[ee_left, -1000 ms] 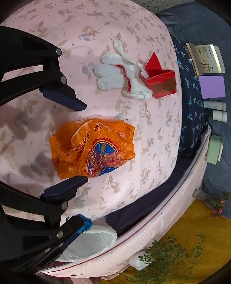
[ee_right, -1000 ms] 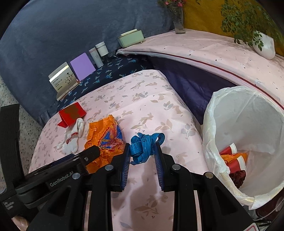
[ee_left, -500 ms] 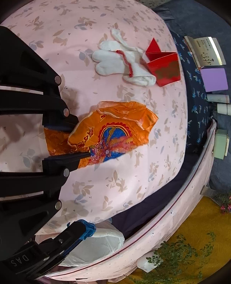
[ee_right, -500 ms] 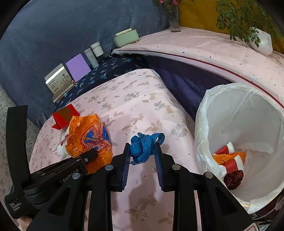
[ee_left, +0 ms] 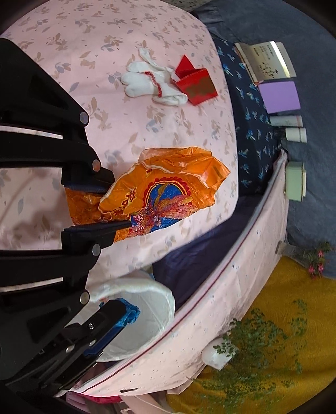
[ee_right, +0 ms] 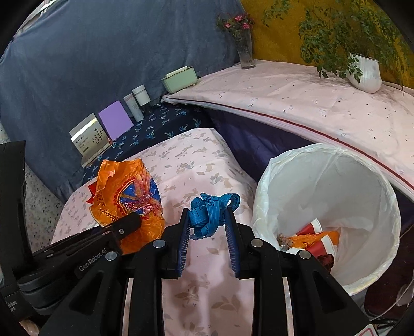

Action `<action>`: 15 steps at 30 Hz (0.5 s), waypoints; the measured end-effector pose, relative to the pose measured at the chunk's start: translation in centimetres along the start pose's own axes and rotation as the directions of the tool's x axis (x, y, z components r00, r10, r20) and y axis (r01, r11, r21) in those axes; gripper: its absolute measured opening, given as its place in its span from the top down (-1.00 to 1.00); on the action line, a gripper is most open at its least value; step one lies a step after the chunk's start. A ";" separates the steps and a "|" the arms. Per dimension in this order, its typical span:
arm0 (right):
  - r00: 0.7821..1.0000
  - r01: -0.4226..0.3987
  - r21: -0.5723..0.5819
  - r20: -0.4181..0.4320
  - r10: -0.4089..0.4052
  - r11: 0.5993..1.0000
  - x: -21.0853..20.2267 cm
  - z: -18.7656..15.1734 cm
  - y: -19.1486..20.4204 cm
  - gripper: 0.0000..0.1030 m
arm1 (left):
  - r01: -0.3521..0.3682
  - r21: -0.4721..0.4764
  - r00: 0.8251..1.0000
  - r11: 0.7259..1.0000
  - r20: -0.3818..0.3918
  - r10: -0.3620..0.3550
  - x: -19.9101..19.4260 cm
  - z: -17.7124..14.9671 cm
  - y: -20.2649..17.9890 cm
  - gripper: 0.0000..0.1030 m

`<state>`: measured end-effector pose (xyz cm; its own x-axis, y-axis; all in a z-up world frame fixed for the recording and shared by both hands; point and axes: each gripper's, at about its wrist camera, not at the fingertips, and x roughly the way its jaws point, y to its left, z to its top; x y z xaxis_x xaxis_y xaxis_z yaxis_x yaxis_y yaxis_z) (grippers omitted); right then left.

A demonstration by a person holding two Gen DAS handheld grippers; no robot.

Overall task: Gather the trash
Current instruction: 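Carry the orange bag over the bin and open the left gripper while the right gripper carries the strap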

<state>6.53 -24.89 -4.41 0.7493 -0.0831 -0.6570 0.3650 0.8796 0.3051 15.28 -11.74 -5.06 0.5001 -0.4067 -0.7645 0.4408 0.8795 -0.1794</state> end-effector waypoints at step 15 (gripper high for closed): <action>0.992 0.095 0.129 0.070 -0.105 0.987 -5.1 -0.1 -8.6 0.50 | 0.093 0.169 0.996 0.981 -0.004 -0.093 -0.3 -0.6 -10.3 0.63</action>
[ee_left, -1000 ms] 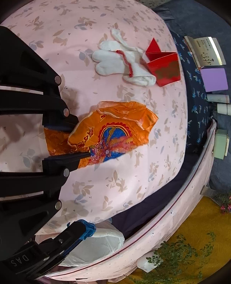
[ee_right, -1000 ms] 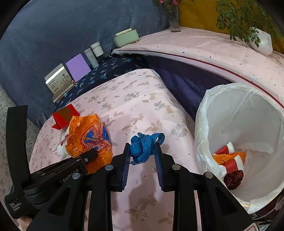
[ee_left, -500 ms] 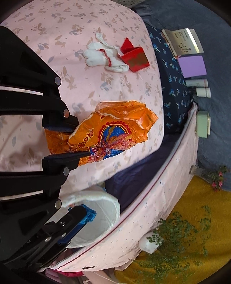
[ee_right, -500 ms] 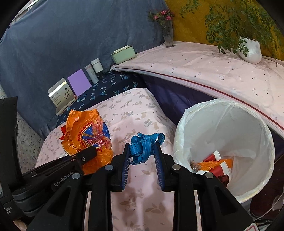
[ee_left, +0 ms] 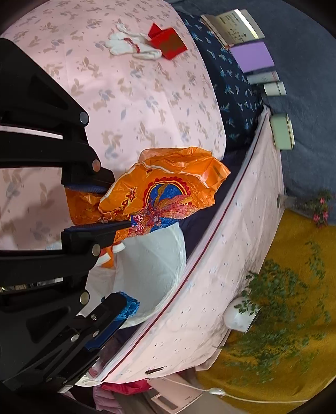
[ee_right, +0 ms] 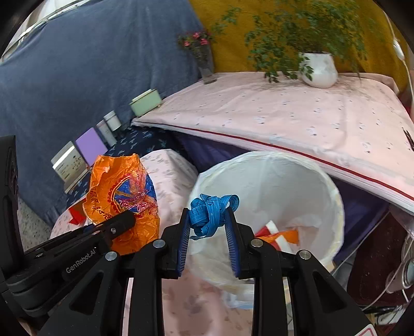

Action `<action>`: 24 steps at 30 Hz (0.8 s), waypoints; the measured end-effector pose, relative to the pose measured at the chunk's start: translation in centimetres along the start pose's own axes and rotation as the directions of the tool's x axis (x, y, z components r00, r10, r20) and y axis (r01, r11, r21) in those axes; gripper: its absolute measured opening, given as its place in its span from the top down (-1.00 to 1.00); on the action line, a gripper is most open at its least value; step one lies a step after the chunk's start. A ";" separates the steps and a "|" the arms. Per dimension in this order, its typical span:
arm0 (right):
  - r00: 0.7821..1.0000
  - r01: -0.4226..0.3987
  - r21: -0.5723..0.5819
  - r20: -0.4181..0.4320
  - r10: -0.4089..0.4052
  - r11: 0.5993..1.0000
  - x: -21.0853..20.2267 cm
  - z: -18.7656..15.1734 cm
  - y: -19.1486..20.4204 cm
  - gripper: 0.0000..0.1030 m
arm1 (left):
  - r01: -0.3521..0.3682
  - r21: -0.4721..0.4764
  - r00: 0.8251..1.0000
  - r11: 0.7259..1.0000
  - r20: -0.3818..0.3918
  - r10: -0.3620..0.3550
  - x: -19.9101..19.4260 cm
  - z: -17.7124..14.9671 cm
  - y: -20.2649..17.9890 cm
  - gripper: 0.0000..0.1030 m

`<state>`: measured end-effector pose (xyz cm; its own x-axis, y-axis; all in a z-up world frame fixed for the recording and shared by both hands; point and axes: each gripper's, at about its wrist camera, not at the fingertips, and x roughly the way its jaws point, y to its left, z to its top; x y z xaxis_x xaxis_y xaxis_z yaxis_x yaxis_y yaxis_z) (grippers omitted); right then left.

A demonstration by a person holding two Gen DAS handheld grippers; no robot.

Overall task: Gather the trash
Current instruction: 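Carry the orange bag over the bin and open the left gripper while the right gripper carries the strap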

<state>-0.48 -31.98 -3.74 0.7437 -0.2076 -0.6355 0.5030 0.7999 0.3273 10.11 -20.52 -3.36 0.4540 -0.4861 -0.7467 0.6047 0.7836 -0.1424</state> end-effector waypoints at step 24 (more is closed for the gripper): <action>0.997 0.072 0.109 0.010 -0.074 0.991 -0.6 0.3 -6.6 0.50 | 0.074 0.060 0.997 0.995 -0.028 -0.072 2.5 0.1 -4.6 -0.15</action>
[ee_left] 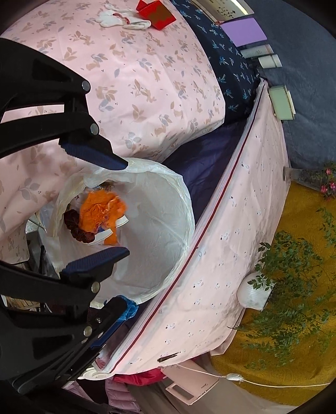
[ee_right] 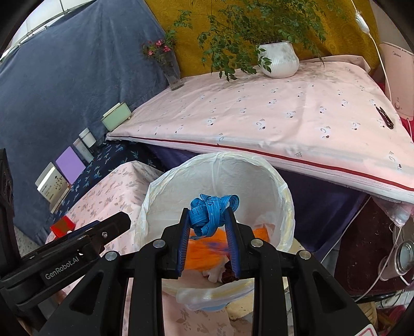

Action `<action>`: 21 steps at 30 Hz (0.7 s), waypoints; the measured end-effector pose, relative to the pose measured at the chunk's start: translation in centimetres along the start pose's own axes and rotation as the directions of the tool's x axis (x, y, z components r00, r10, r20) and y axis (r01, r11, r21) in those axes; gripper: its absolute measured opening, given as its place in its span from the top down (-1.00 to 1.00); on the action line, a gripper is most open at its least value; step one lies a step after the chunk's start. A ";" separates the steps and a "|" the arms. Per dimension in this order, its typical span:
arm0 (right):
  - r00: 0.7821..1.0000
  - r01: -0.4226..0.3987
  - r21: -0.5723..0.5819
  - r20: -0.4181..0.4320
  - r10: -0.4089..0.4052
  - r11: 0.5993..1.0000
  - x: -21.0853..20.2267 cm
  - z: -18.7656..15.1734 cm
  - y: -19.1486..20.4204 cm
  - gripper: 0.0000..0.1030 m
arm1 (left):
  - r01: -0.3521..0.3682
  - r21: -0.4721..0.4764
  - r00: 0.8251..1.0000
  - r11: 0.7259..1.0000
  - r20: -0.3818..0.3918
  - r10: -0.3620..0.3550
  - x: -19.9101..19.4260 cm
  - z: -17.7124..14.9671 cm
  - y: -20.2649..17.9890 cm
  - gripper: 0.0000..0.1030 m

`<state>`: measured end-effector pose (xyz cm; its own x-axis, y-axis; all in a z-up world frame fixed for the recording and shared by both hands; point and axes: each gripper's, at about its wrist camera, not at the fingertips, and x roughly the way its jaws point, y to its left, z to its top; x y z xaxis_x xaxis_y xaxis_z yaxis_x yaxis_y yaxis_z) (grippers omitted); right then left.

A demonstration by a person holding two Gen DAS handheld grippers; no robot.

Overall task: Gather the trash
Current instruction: 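Carry the orange bag over the bin and open the left gripper while the right gripper carries the strap, then open the right gripper over the bin to drop the blue strap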

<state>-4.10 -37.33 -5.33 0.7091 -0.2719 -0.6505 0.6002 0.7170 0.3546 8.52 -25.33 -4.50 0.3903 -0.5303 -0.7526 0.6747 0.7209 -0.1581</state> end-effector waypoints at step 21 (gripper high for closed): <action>1.000 -0.009 -0.039 -0.014 0.009 0.999 1.5 0.3 2.2 0.44 | -0.058 -0.040 0.998 0.997 0.012 0.059 -0.4 -0.1 2.8 -0.15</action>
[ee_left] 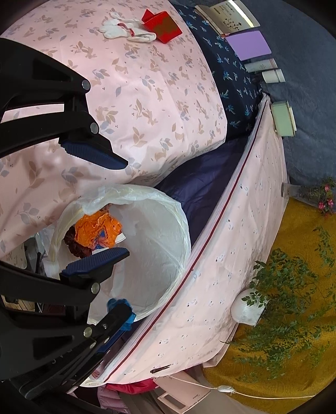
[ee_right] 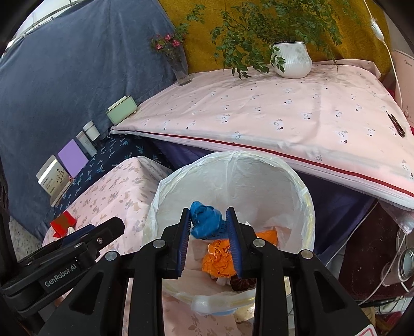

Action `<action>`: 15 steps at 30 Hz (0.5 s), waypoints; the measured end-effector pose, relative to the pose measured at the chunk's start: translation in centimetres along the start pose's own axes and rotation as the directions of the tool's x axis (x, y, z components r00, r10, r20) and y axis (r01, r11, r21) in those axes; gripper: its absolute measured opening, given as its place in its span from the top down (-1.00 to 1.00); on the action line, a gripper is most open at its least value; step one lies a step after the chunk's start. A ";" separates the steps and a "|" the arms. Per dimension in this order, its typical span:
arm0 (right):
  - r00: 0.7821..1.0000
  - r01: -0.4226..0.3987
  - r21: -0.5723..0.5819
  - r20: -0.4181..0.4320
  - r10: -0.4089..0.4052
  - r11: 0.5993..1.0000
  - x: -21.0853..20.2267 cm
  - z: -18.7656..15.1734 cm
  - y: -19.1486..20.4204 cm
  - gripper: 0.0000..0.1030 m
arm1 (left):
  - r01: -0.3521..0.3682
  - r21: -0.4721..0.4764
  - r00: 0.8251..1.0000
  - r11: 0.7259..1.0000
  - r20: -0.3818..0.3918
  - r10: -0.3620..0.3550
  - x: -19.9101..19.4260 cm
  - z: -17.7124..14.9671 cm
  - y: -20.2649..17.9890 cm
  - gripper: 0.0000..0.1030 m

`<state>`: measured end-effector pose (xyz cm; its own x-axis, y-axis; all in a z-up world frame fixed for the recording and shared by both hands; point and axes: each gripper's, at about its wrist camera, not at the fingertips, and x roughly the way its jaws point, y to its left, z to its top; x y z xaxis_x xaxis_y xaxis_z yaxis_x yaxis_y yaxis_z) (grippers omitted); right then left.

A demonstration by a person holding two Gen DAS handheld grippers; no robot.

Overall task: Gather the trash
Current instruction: 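Open the right gripper over the bin to drop the blue strap, then withdraw both tools from the bin back over the table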

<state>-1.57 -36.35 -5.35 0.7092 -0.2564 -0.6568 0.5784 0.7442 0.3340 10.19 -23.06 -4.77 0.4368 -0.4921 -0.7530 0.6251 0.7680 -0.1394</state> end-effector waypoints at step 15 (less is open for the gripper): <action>1.000 -0.026 -0.039 0.007 0.027 0.999 -0.4 0.0 2.9 0.18 | -0.066 -0.069 0.998 0.995 0.014 0.067 -1.1 -0.4 3.4 -0.27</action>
<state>-0.11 -34.10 -4.11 0.7271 -0.2408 -0.6430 0.5434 0.7742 0.3246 11.62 -19.75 -4.67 0.4870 -0.4454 -0.7513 0.5487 0.8253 -0.1335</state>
